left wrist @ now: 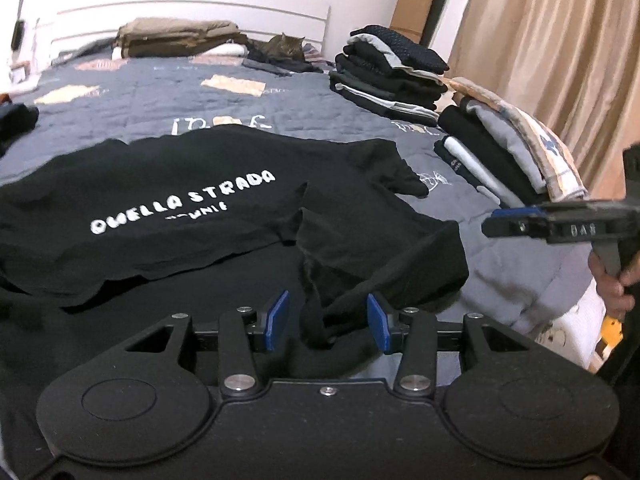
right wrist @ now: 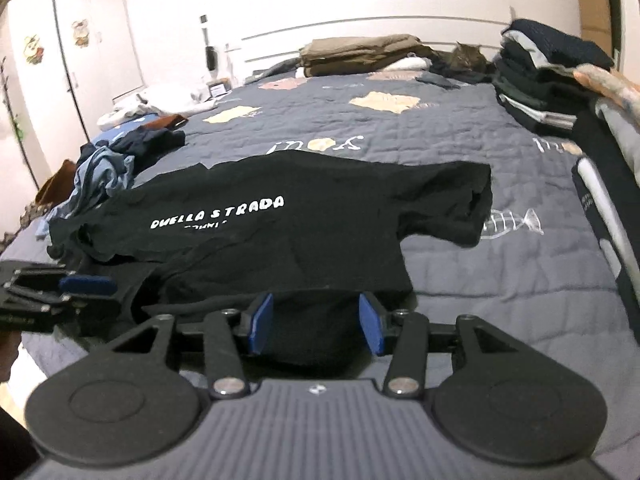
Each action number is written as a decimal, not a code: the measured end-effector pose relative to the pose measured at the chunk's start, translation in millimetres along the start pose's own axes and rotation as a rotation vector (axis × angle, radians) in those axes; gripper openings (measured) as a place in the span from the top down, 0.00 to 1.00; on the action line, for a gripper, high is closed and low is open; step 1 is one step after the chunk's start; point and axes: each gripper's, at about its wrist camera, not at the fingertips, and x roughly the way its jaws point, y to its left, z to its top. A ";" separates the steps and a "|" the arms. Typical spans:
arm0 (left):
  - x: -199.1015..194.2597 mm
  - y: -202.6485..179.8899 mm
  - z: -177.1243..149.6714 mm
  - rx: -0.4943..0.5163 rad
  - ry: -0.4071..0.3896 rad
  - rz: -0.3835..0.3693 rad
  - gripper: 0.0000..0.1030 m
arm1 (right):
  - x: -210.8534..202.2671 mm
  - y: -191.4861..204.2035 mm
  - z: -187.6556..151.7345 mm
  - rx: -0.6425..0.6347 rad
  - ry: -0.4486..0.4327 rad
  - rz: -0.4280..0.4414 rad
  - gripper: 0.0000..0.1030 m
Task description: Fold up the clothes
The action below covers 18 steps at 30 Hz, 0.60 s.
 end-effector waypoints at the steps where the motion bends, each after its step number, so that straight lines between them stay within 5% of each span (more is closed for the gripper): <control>1: 3.9 -0.6 1.4 -0.005 0.007 0.005 0.56 | 0.3 -2.0 -1.2 0.000 0.007 0.001 0.53; 7: 27.3 -2.9 7.7 -0.031 0.064 0.019 0.49 | -2.1 -7.2 -11.6 -0.036 0.034 0.004 0.52; 9: 34.2 -1.6 9.4 -0.050 0.088 0.008 0.55 | -2.5 -7.3 -14.3 -0.045 0.040 0.010 0.51; 11: 41.2 -0.2 11.0 -0.069 0.111 -0.003 0.85 | -1.8 -8.1 -17.2 -0.049 0.052 0.013 0.51; 18: 30.7 10.6 34.1 -0.219 -0.041 -0.104 0.94 | -2.6 -6.3 -24.3 -0.095 0.058 0.024 0.51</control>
